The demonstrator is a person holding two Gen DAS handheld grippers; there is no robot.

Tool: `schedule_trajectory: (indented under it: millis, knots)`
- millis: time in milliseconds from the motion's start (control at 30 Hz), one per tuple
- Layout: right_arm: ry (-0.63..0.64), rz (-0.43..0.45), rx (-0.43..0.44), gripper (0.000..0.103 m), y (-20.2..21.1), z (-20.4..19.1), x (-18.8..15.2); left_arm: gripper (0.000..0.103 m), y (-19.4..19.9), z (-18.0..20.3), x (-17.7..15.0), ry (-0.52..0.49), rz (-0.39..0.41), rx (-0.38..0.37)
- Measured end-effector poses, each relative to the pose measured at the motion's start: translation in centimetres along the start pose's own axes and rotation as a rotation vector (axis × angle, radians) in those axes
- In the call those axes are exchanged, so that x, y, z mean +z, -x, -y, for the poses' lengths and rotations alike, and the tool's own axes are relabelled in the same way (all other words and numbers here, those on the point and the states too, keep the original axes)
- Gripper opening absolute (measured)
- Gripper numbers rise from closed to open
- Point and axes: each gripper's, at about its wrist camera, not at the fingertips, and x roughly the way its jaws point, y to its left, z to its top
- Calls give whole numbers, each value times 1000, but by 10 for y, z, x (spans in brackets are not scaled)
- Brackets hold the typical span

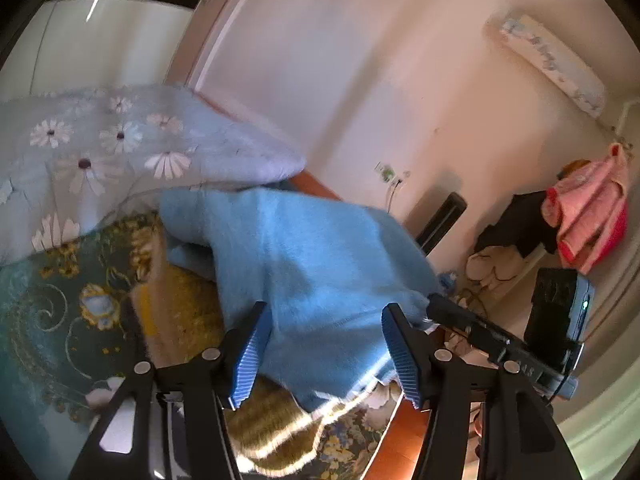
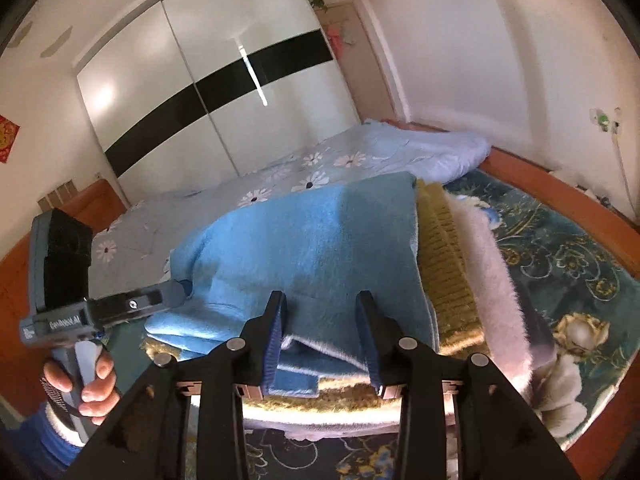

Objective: Fold clothes

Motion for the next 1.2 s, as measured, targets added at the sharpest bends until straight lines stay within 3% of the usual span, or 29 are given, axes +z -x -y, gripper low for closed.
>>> schedule_trajectory:
  millis: [133, 267, 500, 633, 867, 933, 1000, 1200]
  knots:
    - [25, 36, -8, 45, 25, -24, -24, 72, 23, 7, -25, -57, 50, 43]
    - [41, 24, -49, 47, 28, -42, -49, 76, 34, 9, -58, -74, 46, 88]
    - [38, -33, -132, 52, 20, -73, -100, 88, 57, -2, -102, -25, 21, 157]
    - [-50, -14, -146, 73, 21, -84, -118, 103, 75, -14, -118, 11, 36, 193]
    - [-65, 12, -203, 85, 26, -111, -133, 103, 109, -22, -141, 1, 84, 263]
    - [-52, 21, -220, 99, 30, -123, -136, 103, 119, -25, -148, 4, 102, 280]
    - [-24, 32, -259, 103, 35, -134, -140, 103, 129, -29, -155, 13, 125, 293]
    - [47, 33, -354, 103, 43, -161, -150, 103, 149, -30, -164, -12, 147, 368]
